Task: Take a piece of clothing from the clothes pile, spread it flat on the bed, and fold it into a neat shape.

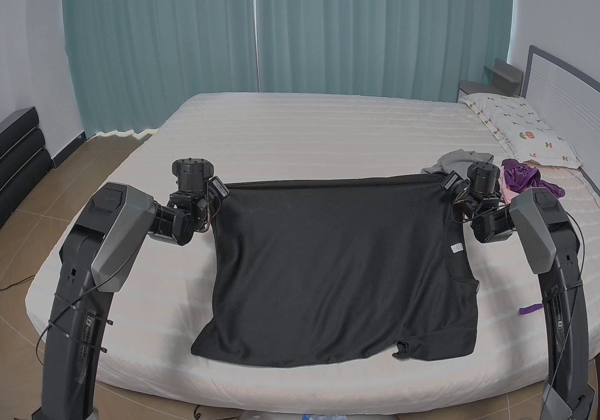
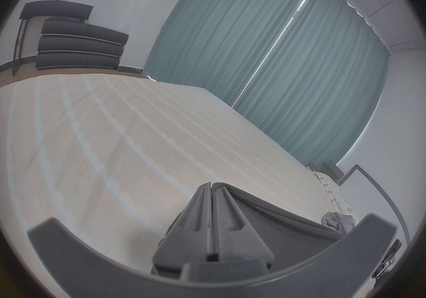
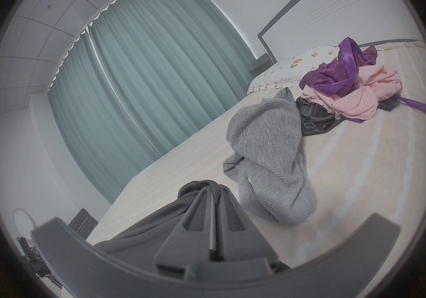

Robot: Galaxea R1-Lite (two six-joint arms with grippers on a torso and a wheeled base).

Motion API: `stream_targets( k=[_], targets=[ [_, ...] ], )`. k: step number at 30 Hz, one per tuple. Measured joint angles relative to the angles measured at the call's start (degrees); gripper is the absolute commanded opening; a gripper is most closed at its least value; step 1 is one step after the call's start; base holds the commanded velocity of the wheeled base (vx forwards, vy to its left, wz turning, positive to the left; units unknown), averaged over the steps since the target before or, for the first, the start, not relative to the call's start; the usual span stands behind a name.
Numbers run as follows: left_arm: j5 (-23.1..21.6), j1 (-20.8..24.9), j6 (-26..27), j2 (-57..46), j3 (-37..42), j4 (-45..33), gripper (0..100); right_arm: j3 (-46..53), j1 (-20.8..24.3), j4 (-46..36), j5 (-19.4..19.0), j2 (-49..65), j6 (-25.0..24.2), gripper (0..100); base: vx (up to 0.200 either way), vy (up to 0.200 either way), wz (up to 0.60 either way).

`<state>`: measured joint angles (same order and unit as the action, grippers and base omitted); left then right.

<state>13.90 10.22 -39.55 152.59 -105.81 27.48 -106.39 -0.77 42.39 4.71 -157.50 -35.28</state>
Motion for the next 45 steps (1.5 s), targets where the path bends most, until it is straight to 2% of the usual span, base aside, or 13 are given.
stream_targets(
  k=[7,8,15,23,27,35,45],
  targets=[
    [-0.05,0.26,0.0,2.73,-3.67,-0.88,0,-0.3,0.06,-0.51,0.3,-2.34,1.71,0,0.0,0.0,0.0],
    [-0.11,0.26,0.02,3.01,-3.83,-1.32,100,-0.17,0.13,-0.54,0.3,-2.72,1.87,100,0.0,0.0,0.0],
    [-0.13,0.69,0.0,4.36,-4.22,-2.35,100,4.29,0.46,-0.29,-0.8,-3.22,1.95,100,0.0,0.0,0.0],
    [-0.09,0.34,-0.82,1.94,-0.35,-2.72,100,17.14,0.22,1.97,-5.57,4.3,0.82,100,0.0,0.0,0.0],
    [-0.93,-0.16,-1.4,-2.39,6.12,-2.82,100,26.84,-0.09,4.08,-8.05,9.65,-0.05,100,0.0,0.0,0.0],
    [-3.94,-0.68,-4.68,-14.49,24.23,-2.63,100,49.62,-0.22,11.84,-13.48,21.67,-2.13,100,0.0,0.0,0.0],
    [-11.01,0.89,-11.39,-29.83,48.37,-2.57,100,77.64,0.84,22.48,-16.34,34.13,-3.34,100,0.0,0.0,0.0]
  ],
)
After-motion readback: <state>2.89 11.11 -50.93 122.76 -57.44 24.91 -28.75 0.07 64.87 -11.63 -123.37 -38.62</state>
